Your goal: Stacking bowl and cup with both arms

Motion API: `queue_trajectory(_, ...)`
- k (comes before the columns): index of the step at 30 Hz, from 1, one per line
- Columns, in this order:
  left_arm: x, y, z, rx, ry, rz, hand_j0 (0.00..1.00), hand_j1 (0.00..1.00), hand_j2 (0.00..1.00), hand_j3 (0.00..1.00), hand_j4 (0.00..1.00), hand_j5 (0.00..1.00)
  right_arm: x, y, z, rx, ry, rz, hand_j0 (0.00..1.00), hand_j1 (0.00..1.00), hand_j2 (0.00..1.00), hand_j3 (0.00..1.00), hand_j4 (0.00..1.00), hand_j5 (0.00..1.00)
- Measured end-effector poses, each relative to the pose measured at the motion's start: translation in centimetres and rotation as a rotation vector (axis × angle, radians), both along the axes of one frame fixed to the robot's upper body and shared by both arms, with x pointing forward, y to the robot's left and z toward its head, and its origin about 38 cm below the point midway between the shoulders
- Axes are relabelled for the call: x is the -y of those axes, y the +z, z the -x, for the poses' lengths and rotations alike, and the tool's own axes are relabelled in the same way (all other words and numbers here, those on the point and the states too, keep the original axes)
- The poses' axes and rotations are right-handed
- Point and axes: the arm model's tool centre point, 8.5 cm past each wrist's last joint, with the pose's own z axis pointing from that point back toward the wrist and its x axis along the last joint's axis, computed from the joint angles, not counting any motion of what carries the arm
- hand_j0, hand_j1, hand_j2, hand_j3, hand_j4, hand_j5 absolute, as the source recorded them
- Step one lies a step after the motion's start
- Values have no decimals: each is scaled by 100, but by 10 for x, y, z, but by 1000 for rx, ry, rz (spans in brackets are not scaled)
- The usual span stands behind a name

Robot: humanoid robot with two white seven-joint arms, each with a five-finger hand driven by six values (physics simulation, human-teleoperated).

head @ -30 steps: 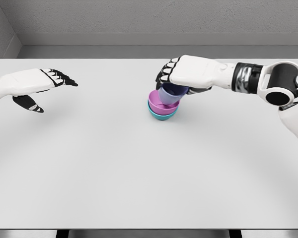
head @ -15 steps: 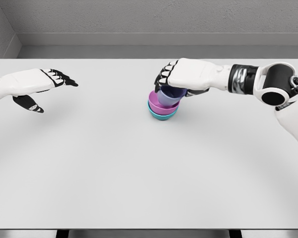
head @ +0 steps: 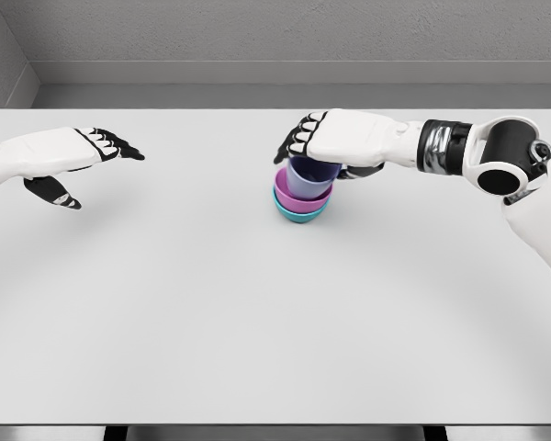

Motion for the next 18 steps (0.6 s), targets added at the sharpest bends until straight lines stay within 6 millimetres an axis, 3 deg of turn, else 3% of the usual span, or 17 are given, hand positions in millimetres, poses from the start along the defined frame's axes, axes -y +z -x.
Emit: queue_trajectory(18, 0, 0, 0, 0, 0, 0, 100, 100, 100, 100, 100, 100, 0, 3, 0, 6, 0, -4, 100, 100, 100, 100, 100, 100)
